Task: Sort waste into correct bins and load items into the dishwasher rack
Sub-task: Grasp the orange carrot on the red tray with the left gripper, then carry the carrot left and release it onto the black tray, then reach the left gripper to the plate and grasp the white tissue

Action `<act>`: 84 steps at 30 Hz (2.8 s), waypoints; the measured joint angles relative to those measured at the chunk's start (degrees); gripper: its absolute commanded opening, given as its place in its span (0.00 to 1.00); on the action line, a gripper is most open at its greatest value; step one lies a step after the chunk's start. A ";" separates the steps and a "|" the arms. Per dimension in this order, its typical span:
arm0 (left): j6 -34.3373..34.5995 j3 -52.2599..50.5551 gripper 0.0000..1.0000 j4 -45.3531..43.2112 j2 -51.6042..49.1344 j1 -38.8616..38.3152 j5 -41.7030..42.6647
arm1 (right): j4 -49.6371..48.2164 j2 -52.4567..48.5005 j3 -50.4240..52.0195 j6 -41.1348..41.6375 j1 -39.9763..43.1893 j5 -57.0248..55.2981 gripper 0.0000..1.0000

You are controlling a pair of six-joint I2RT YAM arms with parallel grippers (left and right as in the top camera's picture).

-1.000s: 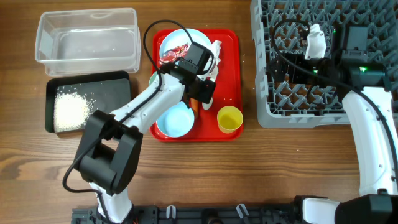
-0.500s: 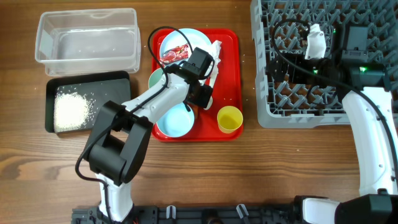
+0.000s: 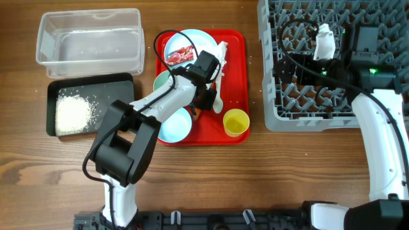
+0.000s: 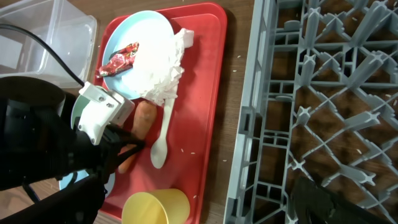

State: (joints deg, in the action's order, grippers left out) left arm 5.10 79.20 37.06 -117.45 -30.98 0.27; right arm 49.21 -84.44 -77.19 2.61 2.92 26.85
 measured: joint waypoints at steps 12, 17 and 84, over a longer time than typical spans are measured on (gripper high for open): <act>0.07 16.65 0.04 21.22 5.64 0.87 1.11 | -0.24 0.00 0.00 0.00 0.00 -0.11 1.00; 1.27 17.79 0.04 33.81 12.28 9.38 1.38 | -0.33 0.00 0.00 0.00 0.00 -0.11 1.00; -6.93 4.96 0.78 9.94 19.21 13.03 5.53 | -1.44 0.00 0.00 1.27 0.00 -0.11 1.00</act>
State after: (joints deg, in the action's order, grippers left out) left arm -1.83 84.16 47.00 -98.24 -17.96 5.80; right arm 47.77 -84.44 -77.19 3.88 2.92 26.74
